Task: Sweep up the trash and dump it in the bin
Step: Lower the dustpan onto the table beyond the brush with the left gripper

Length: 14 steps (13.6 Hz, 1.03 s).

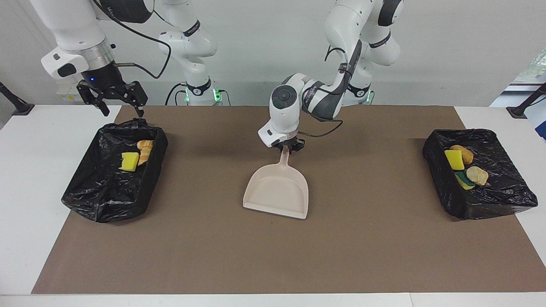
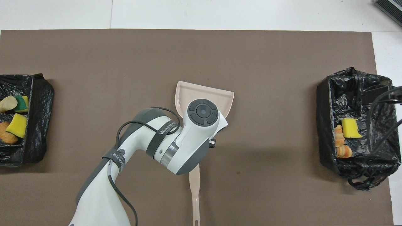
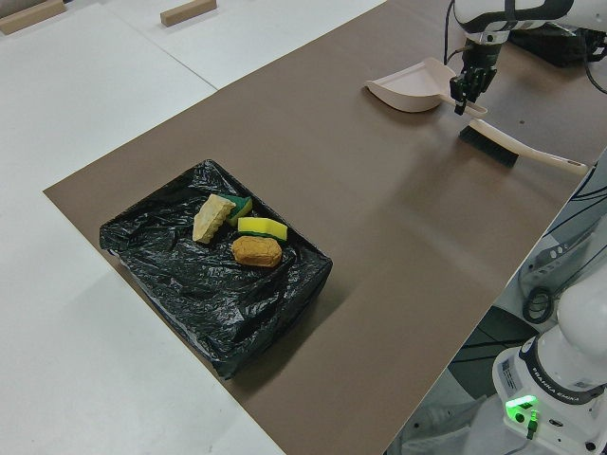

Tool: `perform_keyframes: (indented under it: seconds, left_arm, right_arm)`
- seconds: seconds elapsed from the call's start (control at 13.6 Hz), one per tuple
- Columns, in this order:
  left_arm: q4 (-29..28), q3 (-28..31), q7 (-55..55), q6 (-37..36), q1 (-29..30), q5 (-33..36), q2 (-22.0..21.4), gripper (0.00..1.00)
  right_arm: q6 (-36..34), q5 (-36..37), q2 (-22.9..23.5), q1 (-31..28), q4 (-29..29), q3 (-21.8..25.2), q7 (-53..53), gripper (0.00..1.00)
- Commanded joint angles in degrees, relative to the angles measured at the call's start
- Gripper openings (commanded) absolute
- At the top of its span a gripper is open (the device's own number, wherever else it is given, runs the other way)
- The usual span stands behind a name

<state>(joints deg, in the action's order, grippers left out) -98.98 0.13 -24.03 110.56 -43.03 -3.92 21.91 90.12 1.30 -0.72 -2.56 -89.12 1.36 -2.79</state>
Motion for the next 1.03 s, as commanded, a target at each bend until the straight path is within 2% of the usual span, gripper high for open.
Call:
perform_keyframes:
  seconds: [0.0,0.29,0.59,0.73,0.95]
  left_arm:
    - [0.63,0.4,-1.97,-1.66,0.05,-1.0,0.15,0.04]
    - [1.24,0.4,-4.53,-0.62,0.4,-1.0,0.33,0.0]
    - [1.24,0.4,-3.92,3.25,2.42,-1.0,0.77,0.0]
    - [1.33,0.48,-3.92,3.61,2.77,-1.09,1.38,0.0]
    - [1.51,0.4,-3.92,4.4,3.21,-1.09,1.65,0.0]
  right_arm:
    - [-2.22,-0.07,-0.86,-0.34,-0.09,-0.48,-0.21,1.0]
    - [-3.63,-0.16,-2.62,-1.92,-0.18,-3.39,2.6,1.0]
    - [-4.33,-0.25,-2.62,-0.08,-0.18,-1.9,2.7,1.0]
    - [-4.33,-0.33,-2.62,1.5,-0.18,-0.05,2.7,1.0]
    - [-3.81,-2.01,-2.97,1.42,-0.61,0.22,2.96,1.0]
